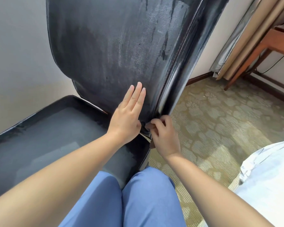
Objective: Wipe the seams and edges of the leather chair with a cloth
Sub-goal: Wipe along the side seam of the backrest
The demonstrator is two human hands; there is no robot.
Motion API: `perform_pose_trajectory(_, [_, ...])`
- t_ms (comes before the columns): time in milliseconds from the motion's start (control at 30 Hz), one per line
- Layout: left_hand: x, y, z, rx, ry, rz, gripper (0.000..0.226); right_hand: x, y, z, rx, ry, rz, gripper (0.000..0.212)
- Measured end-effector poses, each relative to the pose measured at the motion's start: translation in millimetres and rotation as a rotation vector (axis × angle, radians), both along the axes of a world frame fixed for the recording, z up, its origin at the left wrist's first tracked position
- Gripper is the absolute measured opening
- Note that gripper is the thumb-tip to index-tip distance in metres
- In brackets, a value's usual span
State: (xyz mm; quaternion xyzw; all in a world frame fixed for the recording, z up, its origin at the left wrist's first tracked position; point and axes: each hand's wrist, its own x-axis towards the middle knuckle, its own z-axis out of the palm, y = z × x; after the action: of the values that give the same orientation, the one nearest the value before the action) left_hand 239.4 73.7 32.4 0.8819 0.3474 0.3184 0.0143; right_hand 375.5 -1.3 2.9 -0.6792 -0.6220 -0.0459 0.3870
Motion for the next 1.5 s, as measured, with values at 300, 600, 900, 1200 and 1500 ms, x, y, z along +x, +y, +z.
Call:
perform_pose_trajectory(300, [1,-4,-22,-0.01,0.061,0.029,0.112,2,4,-12,0.042,0.227,-0.128,0.022])
perform_pose_trajectory(600, [-2,7,-41,0.115,0.088,0.038,0.104,15,16,-50,-0.175,0.299,-0.329,0.023])
perform_pose_trajectory(900, [-23,17,-51,0.19,0.282,0.019,0.106,9,22,-65,-0.251,0.422,-0.367,0.021])
perform_pose_trajectory(1200, [-42,14,-56,0.072,0.485,-0.088,0.088,14,2,-59,-0.202,0.26,-0.151,0.02])
perform_pose_trajectory(1500, [-25,12,-70,-0.249,0.559,-0.051,0.085,19,17,-60,-0.052,0.055,-0.245,0.028])
